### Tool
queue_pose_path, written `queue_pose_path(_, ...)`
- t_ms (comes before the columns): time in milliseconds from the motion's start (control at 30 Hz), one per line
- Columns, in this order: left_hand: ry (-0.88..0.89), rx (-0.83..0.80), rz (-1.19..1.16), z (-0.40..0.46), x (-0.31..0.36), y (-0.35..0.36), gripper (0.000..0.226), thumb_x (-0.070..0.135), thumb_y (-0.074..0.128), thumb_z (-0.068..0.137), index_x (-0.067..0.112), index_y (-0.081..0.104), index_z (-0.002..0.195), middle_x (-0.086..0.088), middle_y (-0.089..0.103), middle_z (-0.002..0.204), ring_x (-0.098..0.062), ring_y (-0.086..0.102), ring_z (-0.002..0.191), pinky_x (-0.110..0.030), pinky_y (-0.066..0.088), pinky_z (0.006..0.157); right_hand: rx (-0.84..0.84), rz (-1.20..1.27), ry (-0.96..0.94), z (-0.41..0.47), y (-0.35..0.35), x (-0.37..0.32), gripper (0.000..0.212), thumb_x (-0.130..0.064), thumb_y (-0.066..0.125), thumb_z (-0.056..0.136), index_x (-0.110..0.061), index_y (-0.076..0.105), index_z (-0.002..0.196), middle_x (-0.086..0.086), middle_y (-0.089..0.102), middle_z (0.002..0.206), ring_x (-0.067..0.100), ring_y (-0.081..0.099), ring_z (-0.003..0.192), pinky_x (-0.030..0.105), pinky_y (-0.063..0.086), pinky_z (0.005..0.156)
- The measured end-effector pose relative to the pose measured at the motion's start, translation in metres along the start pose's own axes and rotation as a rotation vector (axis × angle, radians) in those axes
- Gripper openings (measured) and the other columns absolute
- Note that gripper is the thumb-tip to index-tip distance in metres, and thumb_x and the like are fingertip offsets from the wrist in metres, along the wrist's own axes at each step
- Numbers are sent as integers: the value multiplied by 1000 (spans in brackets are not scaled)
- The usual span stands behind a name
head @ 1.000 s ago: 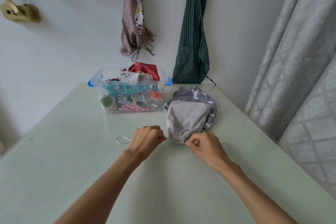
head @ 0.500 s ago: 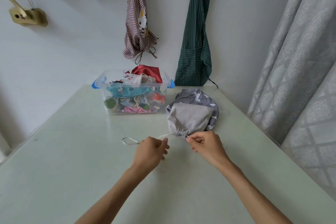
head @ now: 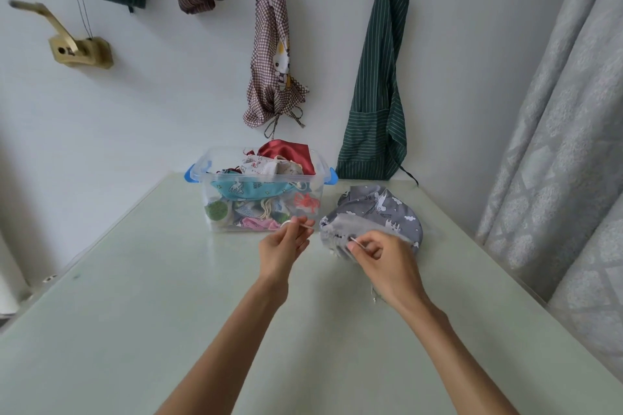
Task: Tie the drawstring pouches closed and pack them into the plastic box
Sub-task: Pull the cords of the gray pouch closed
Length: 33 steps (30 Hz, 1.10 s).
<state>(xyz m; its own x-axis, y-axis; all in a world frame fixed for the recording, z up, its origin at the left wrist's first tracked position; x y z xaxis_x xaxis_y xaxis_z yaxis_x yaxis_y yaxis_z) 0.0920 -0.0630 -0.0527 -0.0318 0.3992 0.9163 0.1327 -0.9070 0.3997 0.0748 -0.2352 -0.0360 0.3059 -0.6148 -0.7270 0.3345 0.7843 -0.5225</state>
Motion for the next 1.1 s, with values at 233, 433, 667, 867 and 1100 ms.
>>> queue_pose_path(233,44,-114,-37,39,14,-4,33,16,31,103,11,58,85,-5,70,102,-10,67,96,-22,50,90,3,-112,-113,44,19,-9,16,-27,68,84,-20,75,96,-17,47,44,-1,49,48,17,35,53)
queue_pose_path(433,3,12,-333,66,13,-22,28,8,36,100,11,50,75,2,64,59,-6,66,54,-17,55,55,-270,-32,-77,47,61,-4,11,-26,71,81,-17,78,84,-2,74,75,2,59,61,27,49,66)
queue_pose_path(667,-100,-289,23,67,38,-26,23,12,42,98,13,55,79,6,62,61,-1,48,44,-10,39,41,-548,50,15,43,57,-15,13,-25,71,83,-15,77,86,-10,65,58,-2,51,51,13,40,58)
queue_pose_path(867,-10,-493,600,49,40,-13,22,18,53,95,10,73,100,9,60,64,-2,49,53,-12,41,56,-793,-59,96,31,8,-22,26,-41,63,85,-26,73,67,-8,52,51,4,39,51,10,30,49)
queue_pose_path(1100,-39,-841,903,19,13,29,21,24,59,86,16,70,70,5,44,57,-10,34,56,-21,30,58,-536,42,271,43,-25,-16,44,-49,59,84,-19,55,51,-7,54,53,1,43,50,16,36,60)
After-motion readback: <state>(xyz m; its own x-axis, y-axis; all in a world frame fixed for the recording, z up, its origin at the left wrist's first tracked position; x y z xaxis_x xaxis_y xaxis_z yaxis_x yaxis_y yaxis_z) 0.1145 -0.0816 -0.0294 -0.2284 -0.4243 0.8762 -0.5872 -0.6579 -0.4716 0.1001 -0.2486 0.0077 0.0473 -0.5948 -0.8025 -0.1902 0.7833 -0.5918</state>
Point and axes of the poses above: each hand's wrist, its own z-axis towards the middle knuckle, its own y-axis out of the palm, x = y × z, the point moved 4 cm from there along z, towards the middle knuckle
